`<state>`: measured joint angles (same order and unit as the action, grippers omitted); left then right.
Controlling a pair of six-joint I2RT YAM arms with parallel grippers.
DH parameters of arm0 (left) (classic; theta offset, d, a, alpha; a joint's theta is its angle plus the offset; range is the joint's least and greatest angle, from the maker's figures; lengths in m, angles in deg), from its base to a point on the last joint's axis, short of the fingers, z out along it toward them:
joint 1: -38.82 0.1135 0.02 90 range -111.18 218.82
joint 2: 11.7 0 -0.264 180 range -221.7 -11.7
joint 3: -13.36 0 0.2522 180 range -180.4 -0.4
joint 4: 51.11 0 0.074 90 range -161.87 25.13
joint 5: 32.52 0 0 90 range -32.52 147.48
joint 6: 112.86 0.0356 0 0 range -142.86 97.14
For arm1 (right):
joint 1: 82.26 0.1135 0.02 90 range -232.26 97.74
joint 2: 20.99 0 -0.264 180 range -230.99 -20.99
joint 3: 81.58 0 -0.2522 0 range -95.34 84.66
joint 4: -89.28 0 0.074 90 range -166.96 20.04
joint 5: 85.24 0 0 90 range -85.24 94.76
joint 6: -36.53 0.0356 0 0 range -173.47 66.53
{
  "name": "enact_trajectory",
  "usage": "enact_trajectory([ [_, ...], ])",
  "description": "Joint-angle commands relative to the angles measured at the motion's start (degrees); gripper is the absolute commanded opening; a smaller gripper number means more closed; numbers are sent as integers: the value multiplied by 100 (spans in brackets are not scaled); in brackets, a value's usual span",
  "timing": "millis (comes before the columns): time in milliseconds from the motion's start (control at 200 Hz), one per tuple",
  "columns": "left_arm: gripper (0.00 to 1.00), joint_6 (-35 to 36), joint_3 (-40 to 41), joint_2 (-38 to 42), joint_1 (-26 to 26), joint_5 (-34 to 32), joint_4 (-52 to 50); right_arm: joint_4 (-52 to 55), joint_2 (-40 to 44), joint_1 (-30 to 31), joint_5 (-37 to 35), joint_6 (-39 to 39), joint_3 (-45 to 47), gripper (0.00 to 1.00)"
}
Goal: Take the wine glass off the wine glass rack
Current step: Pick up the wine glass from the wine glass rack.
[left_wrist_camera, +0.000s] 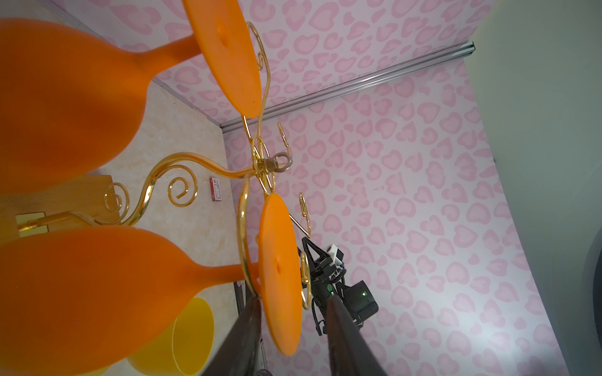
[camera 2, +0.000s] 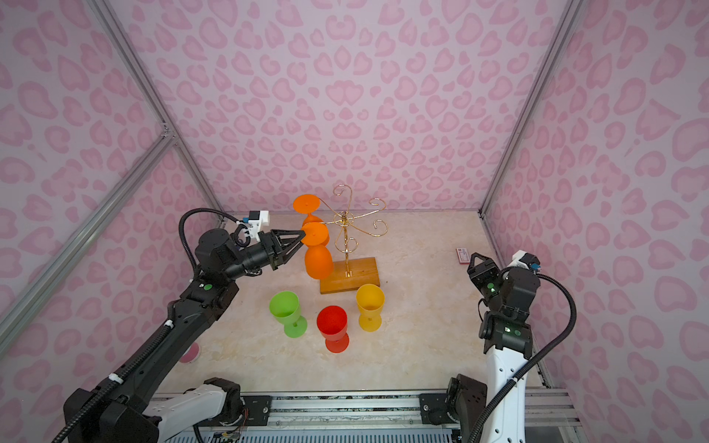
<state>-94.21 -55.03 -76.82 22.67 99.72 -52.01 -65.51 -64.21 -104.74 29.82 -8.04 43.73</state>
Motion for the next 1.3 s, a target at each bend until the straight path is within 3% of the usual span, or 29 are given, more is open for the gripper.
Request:
enact_trajectory([
  [0, 33, 141, -74, -22, 1, 85, 77, -125, -4, 7, 24, -28, 8, 57],
  [866, 4, 262, -188, -36, 7, 97, -161, -116, 33, 7, 18, -25, 85, 57],
  [1296, 3, -61, -318, 118, 119, 112, -355, -149, 33, 7, 49, 8, 111, 57],
])
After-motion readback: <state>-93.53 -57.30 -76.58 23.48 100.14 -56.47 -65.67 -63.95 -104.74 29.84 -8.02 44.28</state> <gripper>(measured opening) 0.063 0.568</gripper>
